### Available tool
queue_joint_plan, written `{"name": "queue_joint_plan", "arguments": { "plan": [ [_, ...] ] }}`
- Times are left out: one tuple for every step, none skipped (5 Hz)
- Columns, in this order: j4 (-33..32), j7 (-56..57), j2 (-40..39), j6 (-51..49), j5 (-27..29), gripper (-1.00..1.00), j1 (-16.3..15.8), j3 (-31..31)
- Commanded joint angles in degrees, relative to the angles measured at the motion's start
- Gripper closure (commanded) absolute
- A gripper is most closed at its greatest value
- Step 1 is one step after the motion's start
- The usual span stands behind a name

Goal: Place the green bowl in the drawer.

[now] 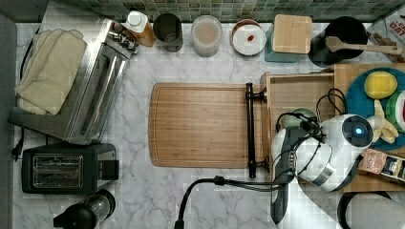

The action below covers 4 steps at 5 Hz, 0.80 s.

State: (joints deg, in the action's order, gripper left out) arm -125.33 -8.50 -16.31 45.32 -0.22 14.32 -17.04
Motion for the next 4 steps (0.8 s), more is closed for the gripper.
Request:
{"name": "queue_joint_plan", "arguments": {
  "plan": [
    [1.7, 1.4, 1.2, 1.3, -0.2, -1.00, 0.3, -1.3],
    [1.7, 1.2, 1.2, 1.3, -0.4, -1.00, 0.8, -0.8],
    [1.7, 1.2, 1.2, 1.3, -0.4, -1.00, 0.8, -0.7],
    [1.7, 1.2, 1.2, 1.3, -0.4, -1.00, 0.8, -0.8]
  ]
}}
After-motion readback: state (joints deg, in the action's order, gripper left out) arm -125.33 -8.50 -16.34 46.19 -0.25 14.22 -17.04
